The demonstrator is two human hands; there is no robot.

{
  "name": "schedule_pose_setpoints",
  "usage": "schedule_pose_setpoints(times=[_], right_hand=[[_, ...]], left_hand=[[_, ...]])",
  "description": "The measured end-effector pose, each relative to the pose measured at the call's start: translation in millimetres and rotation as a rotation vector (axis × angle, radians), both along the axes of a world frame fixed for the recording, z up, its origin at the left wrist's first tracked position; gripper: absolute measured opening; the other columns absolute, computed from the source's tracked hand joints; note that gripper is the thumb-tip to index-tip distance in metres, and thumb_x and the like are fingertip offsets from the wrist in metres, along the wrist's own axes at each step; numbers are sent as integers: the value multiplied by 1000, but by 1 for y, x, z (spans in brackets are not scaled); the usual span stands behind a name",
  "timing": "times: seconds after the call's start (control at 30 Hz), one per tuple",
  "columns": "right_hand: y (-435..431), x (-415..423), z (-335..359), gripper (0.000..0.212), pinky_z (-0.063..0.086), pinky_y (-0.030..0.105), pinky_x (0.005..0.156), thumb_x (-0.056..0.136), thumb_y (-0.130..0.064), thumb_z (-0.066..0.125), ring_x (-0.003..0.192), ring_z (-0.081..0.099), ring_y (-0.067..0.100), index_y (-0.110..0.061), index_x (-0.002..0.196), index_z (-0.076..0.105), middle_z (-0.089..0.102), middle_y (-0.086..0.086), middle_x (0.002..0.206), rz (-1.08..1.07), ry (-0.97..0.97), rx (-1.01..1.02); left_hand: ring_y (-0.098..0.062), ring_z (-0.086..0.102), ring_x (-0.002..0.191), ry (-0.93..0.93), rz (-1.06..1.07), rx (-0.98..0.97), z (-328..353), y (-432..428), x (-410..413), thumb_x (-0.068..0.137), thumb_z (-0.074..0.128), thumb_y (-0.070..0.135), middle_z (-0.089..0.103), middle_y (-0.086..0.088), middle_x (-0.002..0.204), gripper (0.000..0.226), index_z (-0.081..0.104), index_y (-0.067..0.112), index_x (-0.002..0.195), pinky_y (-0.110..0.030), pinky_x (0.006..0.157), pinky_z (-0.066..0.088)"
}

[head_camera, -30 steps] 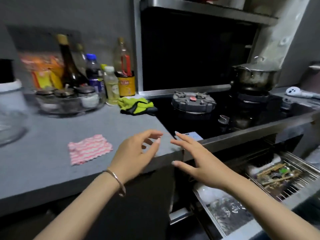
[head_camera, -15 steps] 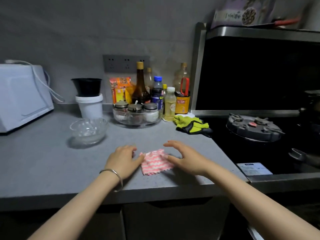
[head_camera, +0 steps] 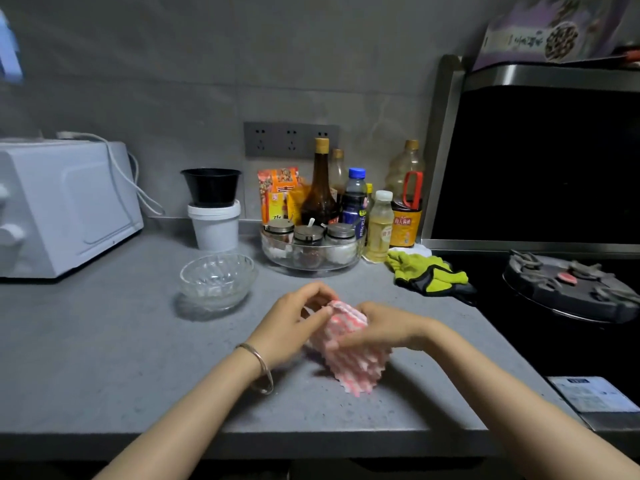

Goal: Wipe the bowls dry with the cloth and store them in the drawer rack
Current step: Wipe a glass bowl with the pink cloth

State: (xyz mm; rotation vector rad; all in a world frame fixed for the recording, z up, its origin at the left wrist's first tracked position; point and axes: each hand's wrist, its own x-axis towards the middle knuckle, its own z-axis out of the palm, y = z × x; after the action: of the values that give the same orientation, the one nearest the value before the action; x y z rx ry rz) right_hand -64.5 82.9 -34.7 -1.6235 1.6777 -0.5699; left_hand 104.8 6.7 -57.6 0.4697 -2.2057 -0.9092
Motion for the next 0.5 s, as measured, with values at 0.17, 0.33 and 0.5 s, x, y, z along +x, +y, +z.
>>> schedule_pose_setpoints(times=[0.17,0.33,0.5], right_hand=[[-30,26,-8,30,49,29,65,94,-37,53,71,66,18,-9,104,61,70,7,86,-50,-532,105],[-48,46,-3,34,57,27,59,93,-34,52,64,70,19,-3,93,65,72,11,79,-322,-1059,177],[-65,64,0,37,58,30,53,95,-35,49,63,71,21,-1,96,63,73,13,79,-382,-1208,140]], left_hand=[[-1,56,106,-1,224,-100,17,-32,25,92,59,22,64,12,109,23,59,27,115,-15,91,40],[-22,31,135,-234,667,-228,13,-88,74,88,57,50,46,1,141,46,55,28,128,-34,112,24],[-18,44,129,-491,637,-189,3,-116,94,79,47,65,59,8,130,49,68,33,111,-38,108,32]])
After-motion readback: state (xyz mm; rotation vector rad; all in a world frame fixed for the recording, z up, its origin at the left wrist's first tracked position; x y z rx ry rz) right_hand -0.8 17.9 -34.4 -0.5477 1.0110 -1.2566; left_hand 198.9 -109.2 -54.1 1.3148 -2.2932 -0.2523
